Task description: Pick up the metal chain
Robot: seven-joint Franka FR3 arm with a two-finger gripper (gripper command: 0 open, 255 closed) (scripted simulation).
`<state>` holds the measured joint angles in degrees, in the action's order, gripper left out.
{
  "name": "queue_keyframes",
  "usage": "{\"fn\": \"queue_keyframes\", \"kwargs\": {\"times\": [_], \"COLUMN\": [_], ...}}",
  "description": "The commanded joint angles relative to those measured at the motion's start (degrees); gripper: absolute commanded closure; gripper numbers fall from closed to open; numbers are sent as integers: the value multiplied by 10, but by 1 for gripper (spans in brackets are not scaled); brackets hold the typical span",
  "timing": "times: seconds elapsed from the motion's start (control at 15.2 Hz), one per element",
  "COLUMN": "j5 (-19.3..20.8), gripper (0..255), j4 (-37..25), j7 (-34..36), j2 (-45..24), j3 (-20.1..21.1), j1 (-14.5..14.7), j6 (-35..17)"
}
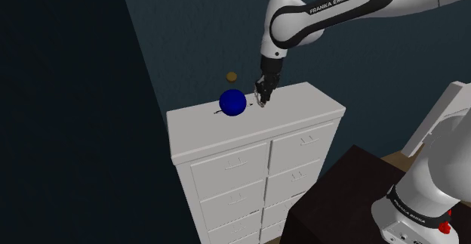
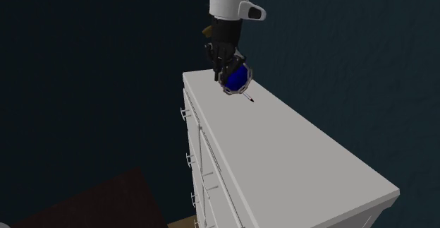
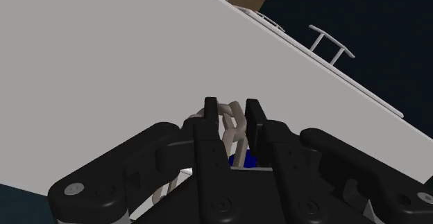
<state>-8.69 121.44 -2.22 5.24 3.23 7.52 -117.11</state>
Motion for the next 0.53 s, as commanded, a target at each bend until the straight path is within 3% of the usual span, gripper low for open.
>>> {"fn": "queue_keyframes", "kwargs": {"times": [0.0, 0.46], "j5": [1, 3], "gripper": [255, 255], "j4": [-13, -44], "j7": [3, 7], "j2": [4, 12], "j3": [0, -1], "j1": [0, -1], "j6": [17, 56]}}
